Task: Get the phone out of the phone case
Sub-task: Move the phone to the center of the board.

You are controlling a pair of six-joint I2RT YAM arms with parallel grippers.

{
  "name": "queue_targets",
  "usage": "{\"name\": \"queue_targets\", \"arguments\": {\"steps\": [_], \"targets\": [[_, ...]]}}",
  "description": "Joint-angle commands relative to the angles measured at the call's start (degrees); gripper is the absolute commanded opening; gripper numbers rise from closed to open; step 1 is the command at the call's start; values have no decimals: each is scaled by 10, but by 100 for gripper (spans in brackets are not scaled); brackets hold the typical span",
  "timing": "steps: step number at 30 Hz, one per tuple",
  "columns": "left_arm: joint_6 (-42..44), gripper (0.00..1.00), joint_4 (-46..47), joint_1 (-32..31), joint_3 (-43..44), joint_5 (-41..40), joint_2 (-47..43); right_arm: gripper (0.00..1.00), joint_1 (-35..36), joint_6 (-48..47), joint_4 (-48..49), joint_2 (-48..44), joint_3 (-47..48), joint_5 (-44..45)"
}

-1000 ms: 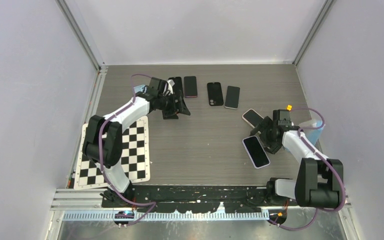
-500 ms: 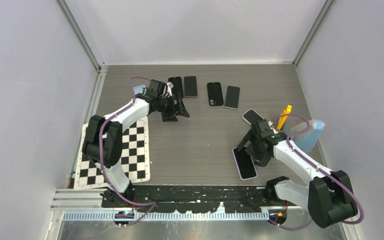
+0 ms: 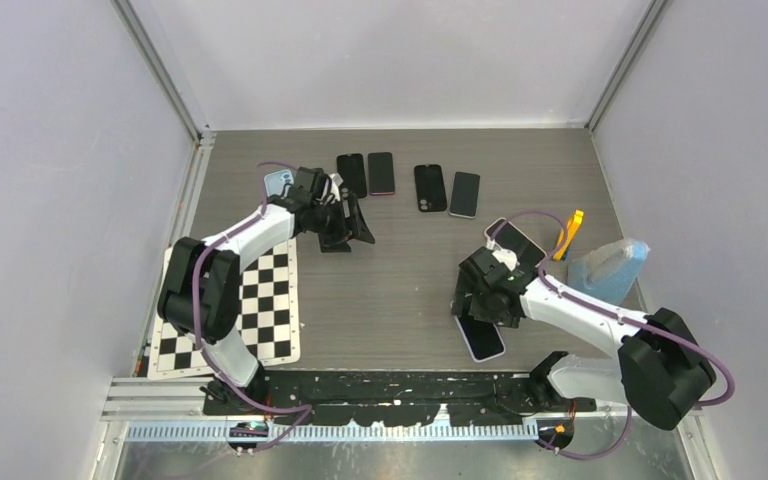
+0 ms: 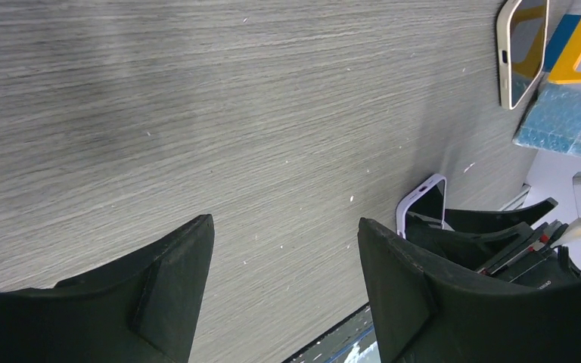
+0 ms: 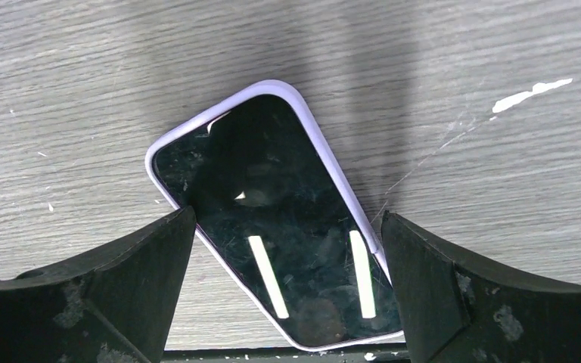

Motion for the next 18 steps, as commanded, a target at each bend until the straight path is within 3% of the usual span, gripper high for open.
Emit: {"name": "queue_targets", "arguments": {"steps": [1,8,18], "targets": [[1,72,18,5,-2,-9,-33,100,25,-41,18,19,25,9],[-2,72,18,5,-2,-13,-36,100,52,-79,61,23,23,-36],[0,72,14,6,1,-15,-35,100,73,-116,54,48,38,-27]]}}
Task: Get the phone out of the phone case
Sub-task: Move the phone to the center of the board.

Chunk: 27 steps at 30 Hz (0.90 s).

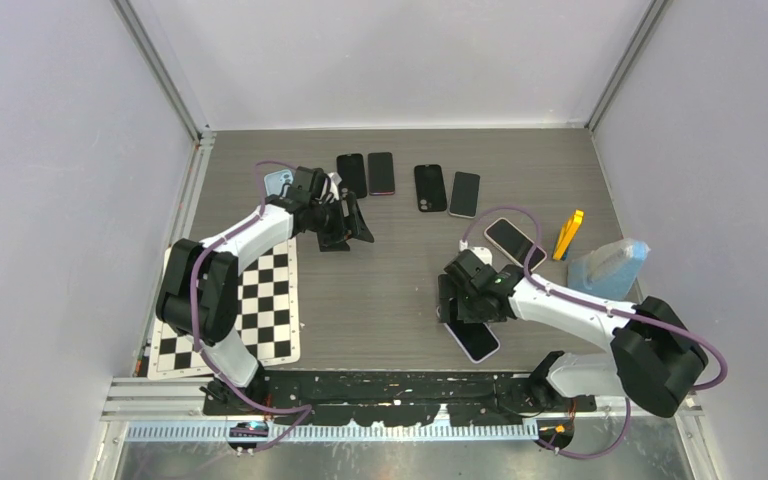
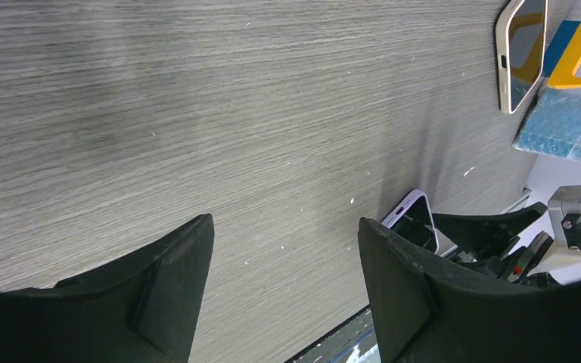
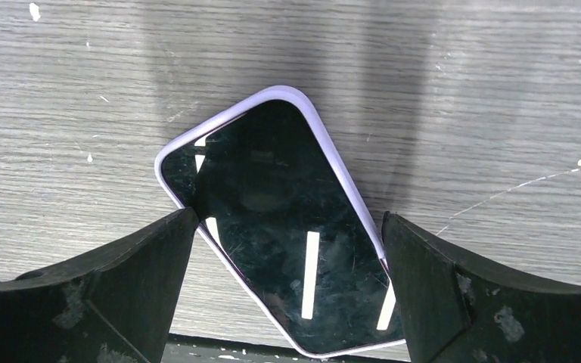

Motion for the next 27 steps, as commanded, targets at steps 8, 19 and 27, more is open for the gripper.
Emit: {"name": "queue_targets", "arguments": {"steps": [8,19,27], "targets": [[6,72,11,10,4,-7,-26,100,23,-81,43,43,35,-64],[14,72,4,26,0,-4,-32,97,44,-118,-15,164,105,-30],[20,72,0,37,-1,-3,-43,54,44,-73,15,174,169,53]]}}
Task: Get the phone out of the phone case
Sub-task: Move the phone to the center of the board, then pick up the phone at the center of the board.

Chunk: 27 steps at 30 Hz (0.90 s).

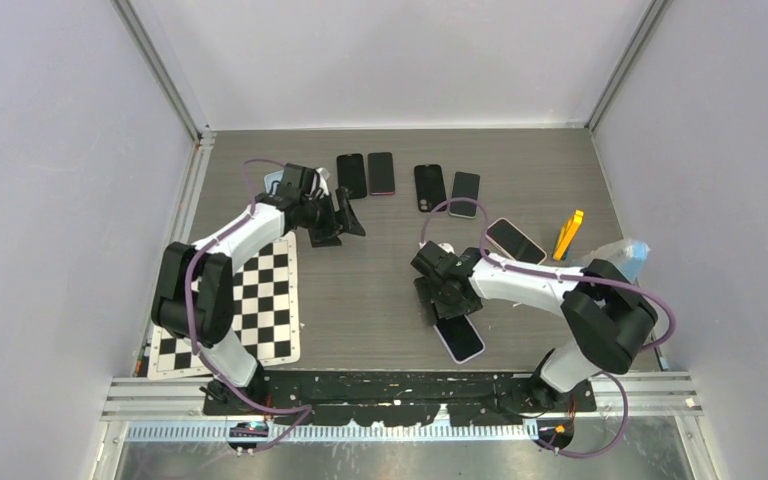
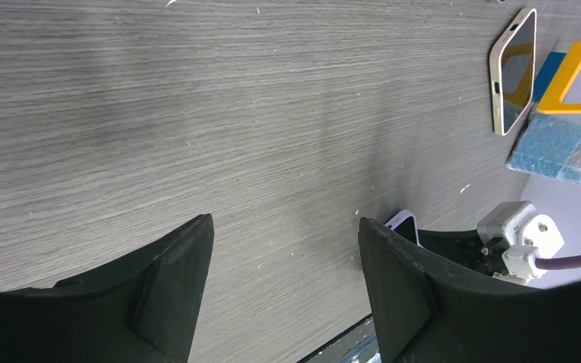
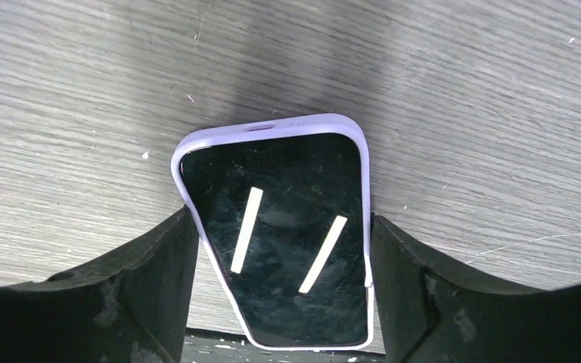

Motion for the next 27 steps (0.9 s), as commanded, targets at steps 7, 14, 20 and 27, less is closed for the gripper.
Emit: {"name": "queue_targets", "arguments": {"steps": [7,14,20,27], "targets": [[17,72,-4,16,1,-4,-44,58,-22,112,81,107,182,103],[17,72,-6,20,-9,-4,-58,97,-38,82,113,154,212,95],[13,72,0,23,-16,-12,-71,100,-40,51,91,170,200,40],[10,72,2,25,-21,-15,-76,100,-39,28,90,144,156,1]]}}
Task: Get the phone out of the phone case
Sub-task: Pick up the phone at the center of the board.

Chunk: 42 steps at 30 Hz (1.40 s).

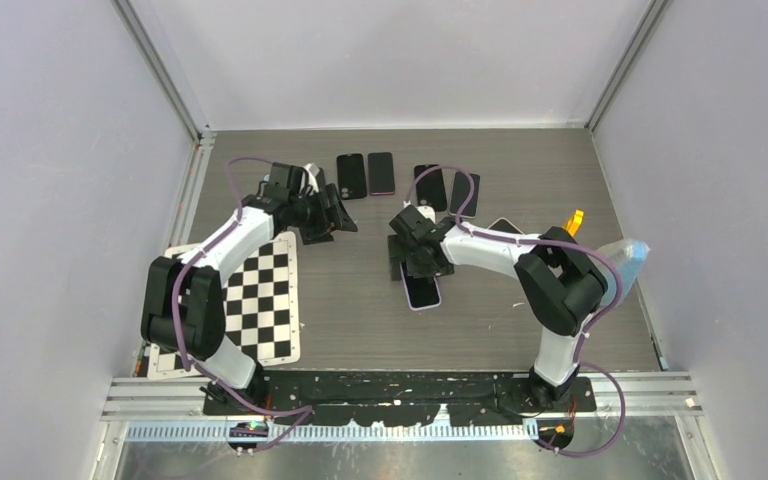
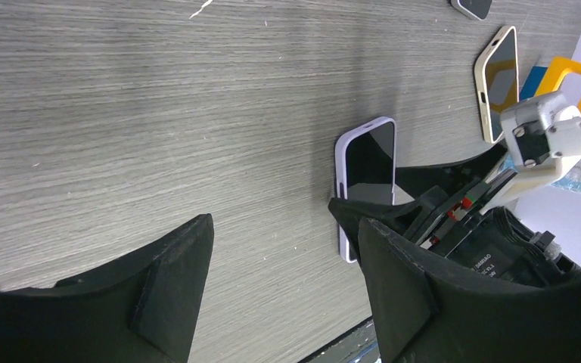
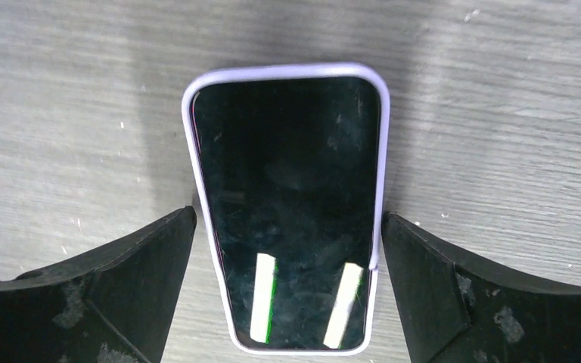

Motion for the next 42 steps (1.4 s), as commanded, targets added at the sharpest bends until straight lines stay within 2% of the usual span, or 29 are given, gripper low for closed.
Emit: {"name": "queue_targets", "arguments": {"steps": [1,6,8,10,11,12,14,16,21,28,32,42], "targets": [[1,73,11,4,-8,-8,-27,100,4,-29,-8,-23,-24,-32],[-6,72,17,5,-15,-8,-31,97,11,-39,-41,-5,-25,5],[-9,73,25,5,-20,-12,-39,90,11,-37,-43,-1,-26,23],[-11,73,35,5,-25,-21,-50,71,11,-37,-37,0,-28,40],[-12,73,38,5,-26,-25,-55,65,11,-37,-36,-1,-27,45],[-12,73,41,5,-26,-26,-59,56,11,-37,-33,-1,-26,55],[-13,73,45,4,-26,-26,-66,45,11,-38,-25,-7,-23,67],[-13,73,50,5,-26,-21,-71,40,11,-43,3,-25,-27,67],[-16,73,57,5,-22,6,-80,36,9,-47,102,-114,-46,38],[-29,72,112,4,-22,110,-110,37,3,-60,199,-214,-28,-86],[-49,72,152,0,-20,152,-129,36,2,-55,220,-221,4,-140],[-72,73,196,-4,-24,129,-158,36,5,-37,248,-201,58,-201]]}}
